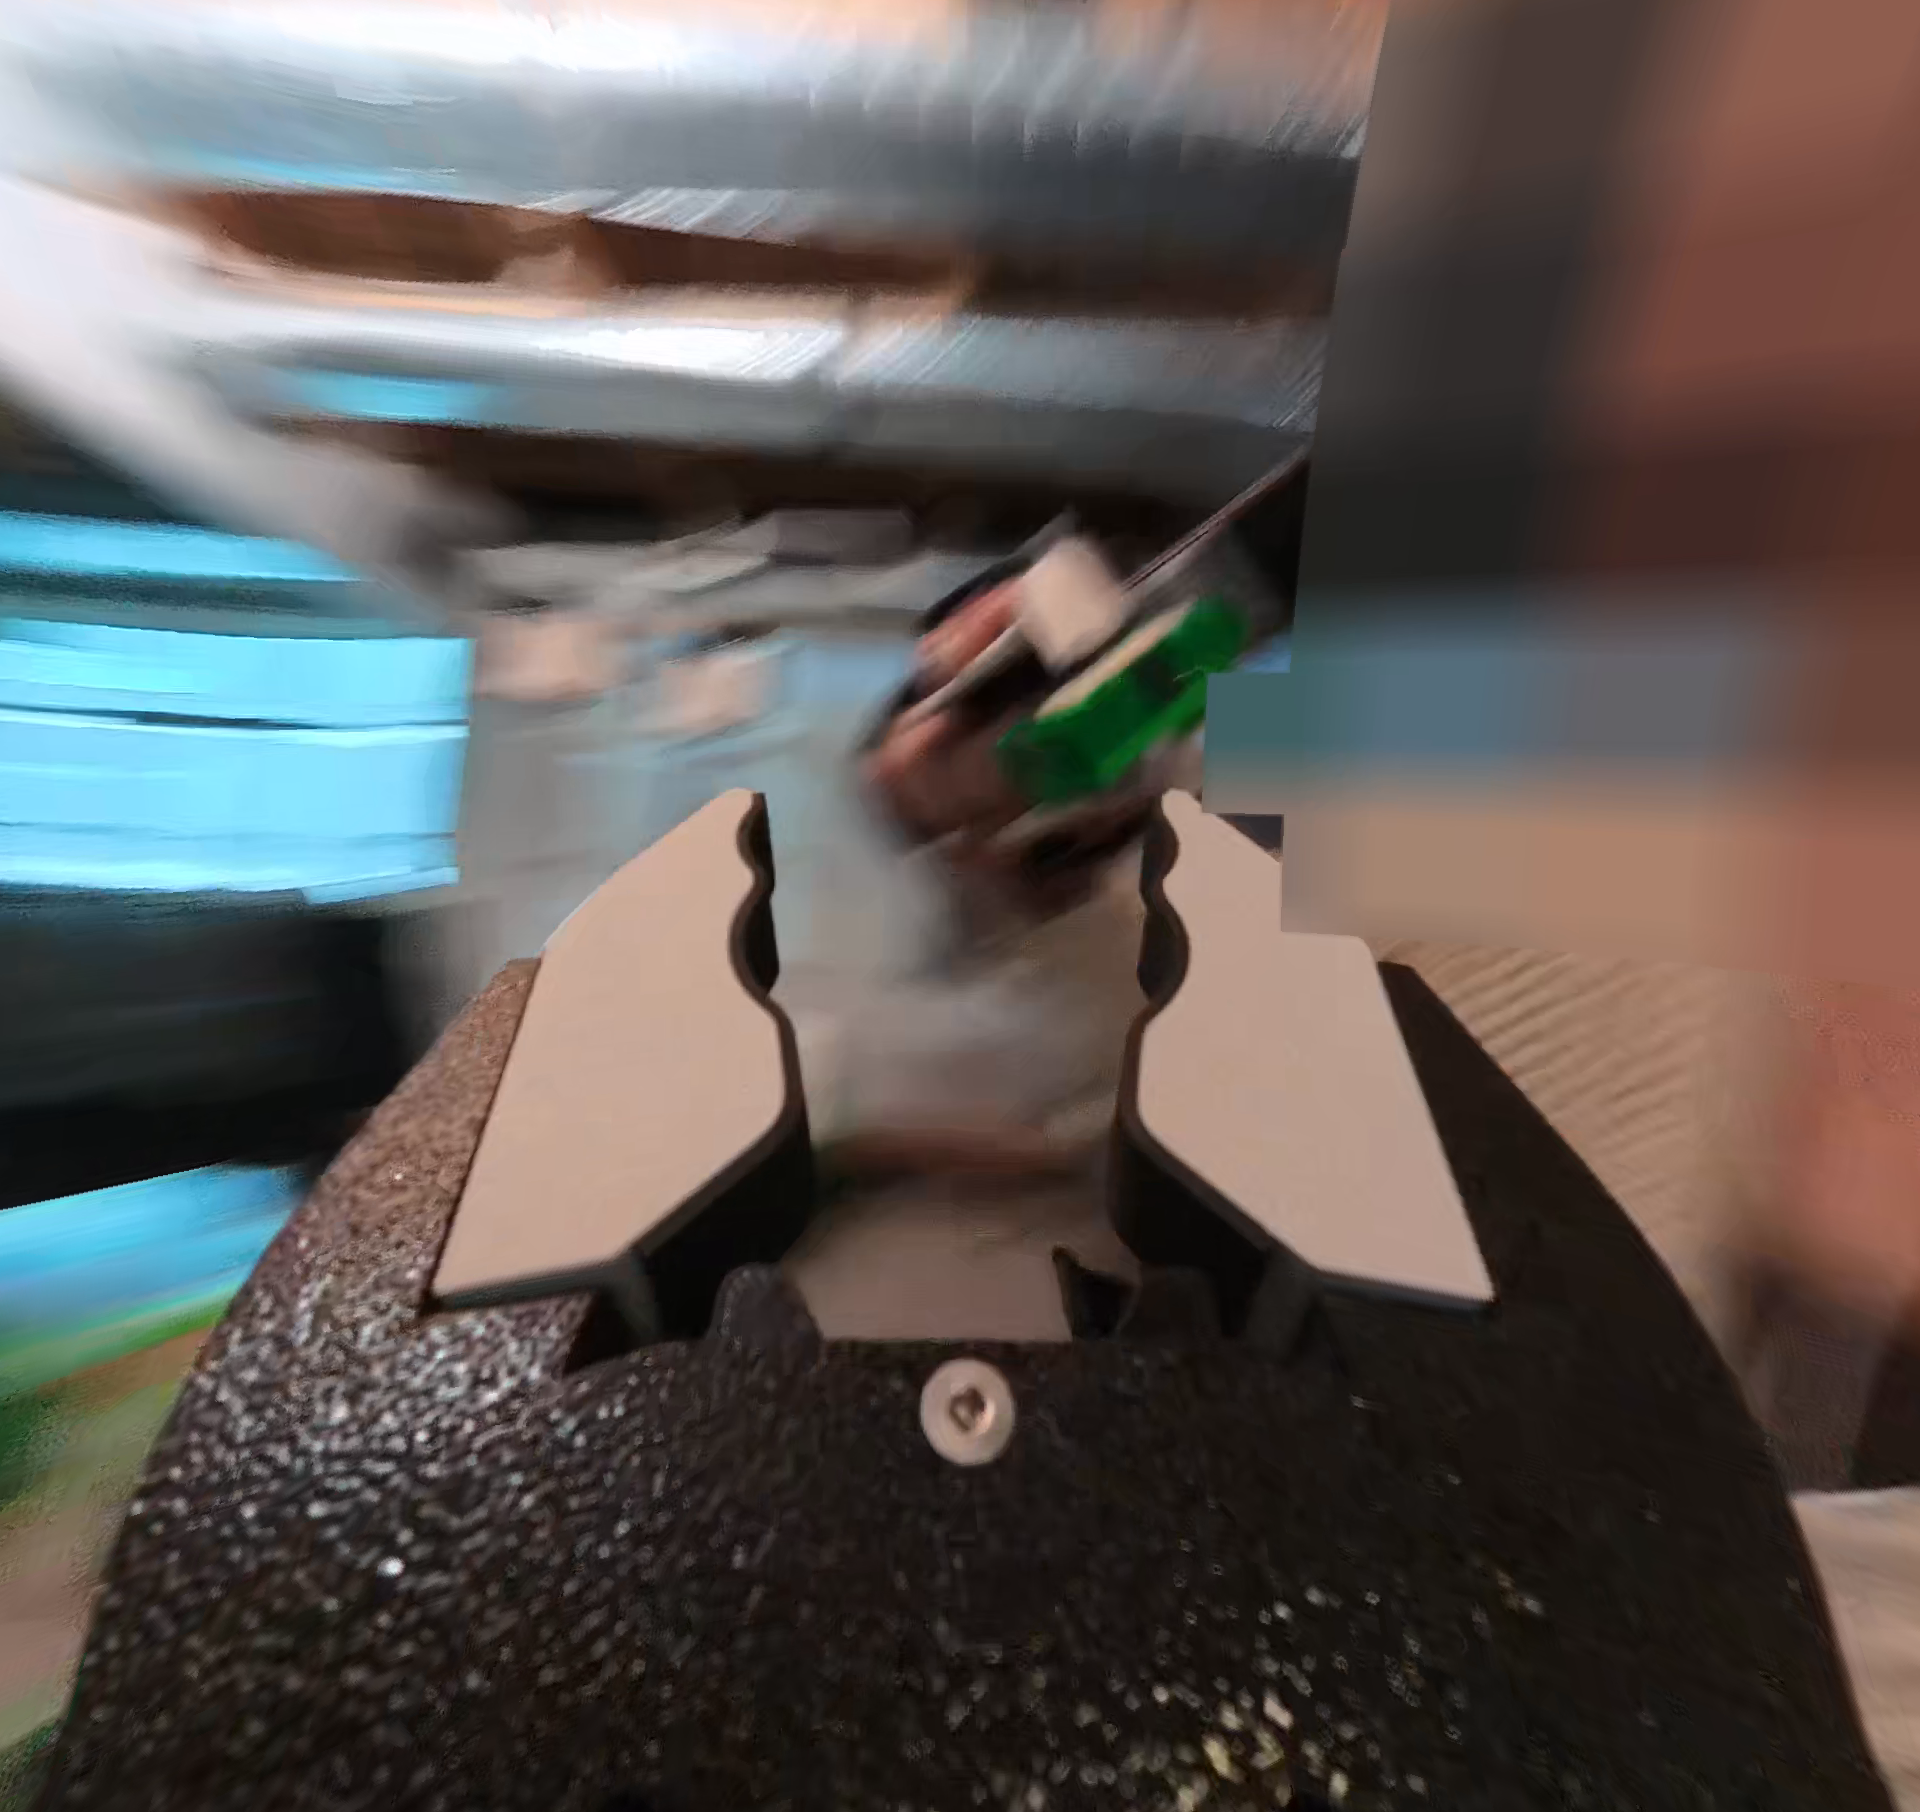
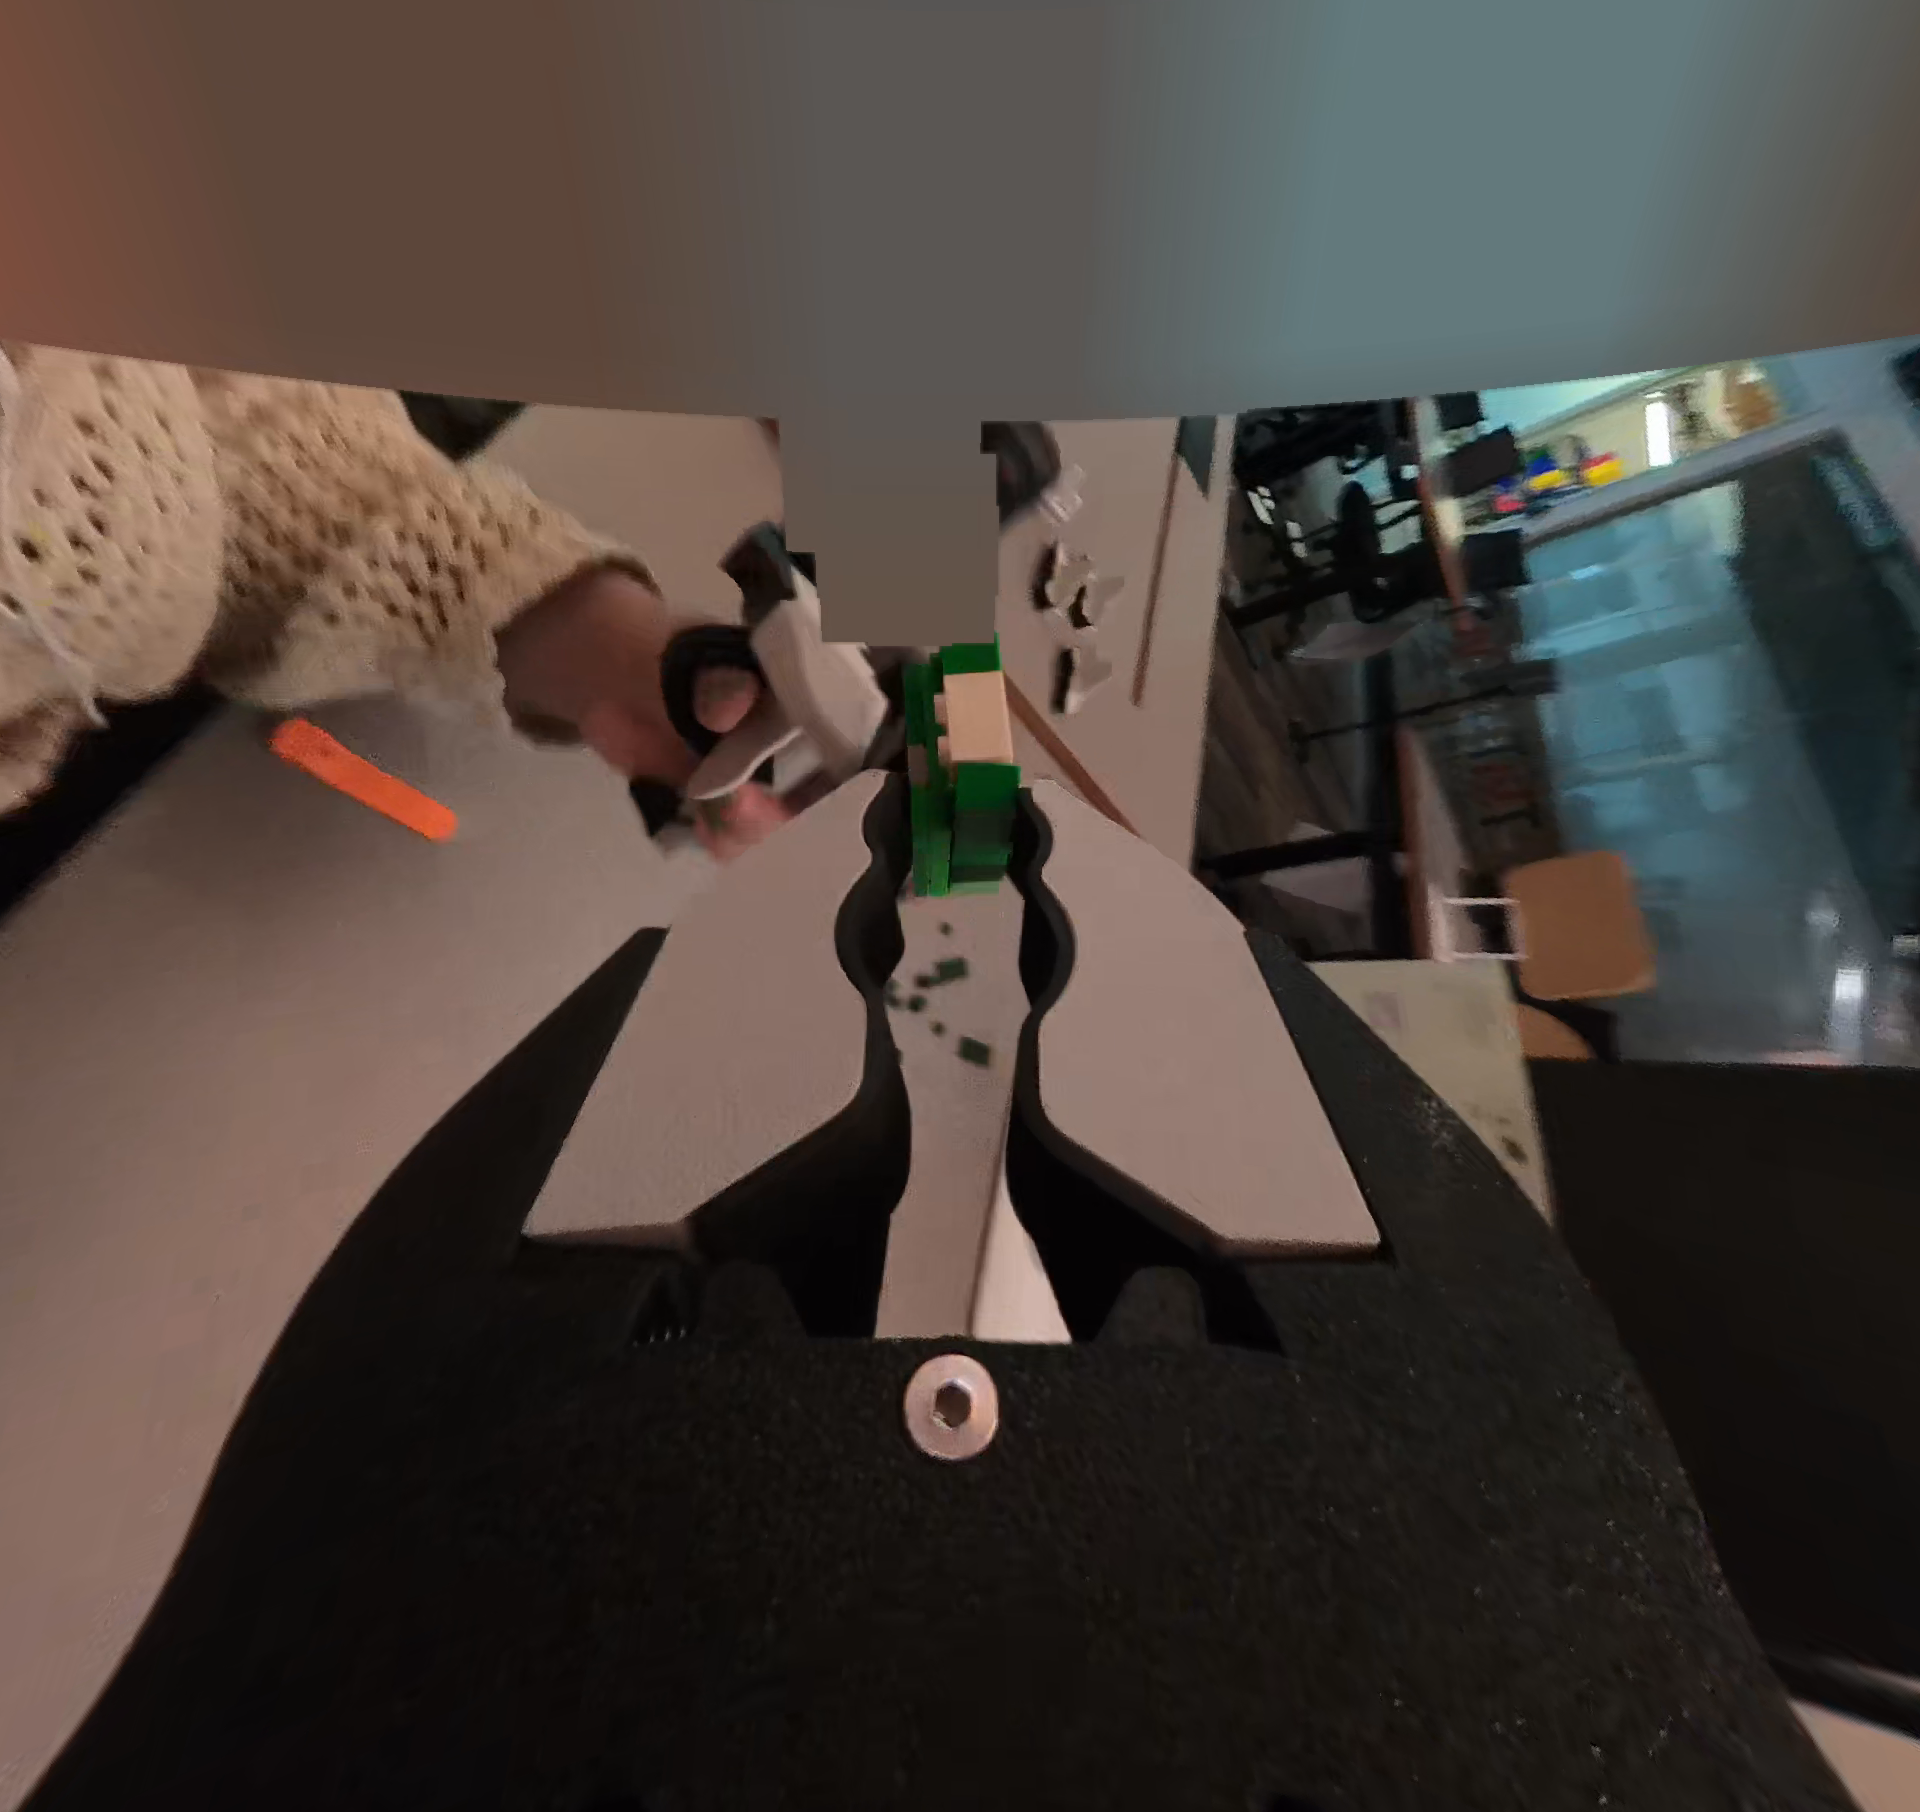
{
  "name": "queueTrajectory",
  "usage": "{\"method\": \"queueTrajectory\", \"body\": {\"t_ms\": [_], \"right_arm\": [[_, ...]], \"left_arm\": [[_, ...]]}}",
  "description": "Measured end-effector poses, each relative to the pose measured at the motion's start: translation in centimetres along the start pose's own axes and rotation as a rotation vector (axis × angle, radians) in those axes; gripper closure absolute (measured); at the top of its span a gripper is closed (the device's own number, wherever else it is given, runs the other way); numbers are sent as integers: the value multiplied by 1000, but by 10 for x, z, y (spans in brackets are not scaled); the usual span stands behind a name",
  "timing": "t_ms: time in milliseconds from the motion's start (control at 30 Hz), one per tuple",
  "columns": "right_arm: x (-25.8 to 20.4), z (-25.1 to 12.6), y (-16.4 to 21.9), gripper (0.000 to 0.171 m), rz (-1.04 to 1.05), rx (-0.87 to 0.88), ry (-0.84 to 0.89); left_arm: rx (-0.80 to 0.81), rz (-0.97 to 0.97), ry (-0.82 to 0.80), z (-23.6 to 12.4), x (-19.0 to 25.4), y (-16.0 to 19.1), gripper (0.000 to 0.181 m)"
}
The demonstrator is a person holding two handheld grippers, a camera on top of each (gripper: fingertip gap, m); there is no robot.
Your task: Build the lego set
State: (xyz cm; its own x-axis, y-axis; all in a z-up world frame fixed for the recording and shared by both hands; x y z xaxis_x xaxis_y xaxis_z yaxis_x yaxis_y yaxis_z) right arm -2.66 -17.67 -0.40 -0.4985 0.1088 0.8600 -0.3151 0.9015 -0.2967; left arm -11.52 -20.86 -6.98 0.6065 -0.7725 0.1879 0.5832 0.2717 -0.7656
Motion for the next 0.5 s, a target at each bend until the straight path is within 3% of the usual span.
{"method": "queueTrajectory", "body": {"t_ms": [100,200,333,500], "right_arm": [[-11,-3,5,153,-69,-58,39],[-21,-1,12,152,-80,-95,42],[-30,2,16,152,-75,-107,22],[-34,1,17,152,-87,-114,14]], "left_arm": [[-209,493,-241,0,4,2,112],[-305,793,-268,9,15,10,116],[-392,996,-285,18,23,22,130],[-396,1072,-283,21,28,26,155]]}}
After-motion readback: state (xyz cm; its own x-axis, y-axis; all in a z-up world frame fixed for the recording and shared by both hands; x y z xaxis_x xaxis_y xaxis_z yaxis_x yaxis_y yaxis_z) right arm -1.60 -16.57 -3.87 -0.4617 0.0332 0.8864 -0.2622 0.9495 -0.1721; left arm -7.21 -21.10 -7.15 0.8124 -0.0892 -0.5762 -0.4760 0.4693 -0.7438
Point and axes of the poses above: each gripper's, where its closed fingertips meet, z out along the fingers, y out of its underside, x = y × z across the jaws, the point moved 5 cm from there along -z, back along the fingers, and after that the axes turned 13 degrees about -z, right-handed, at the moved point
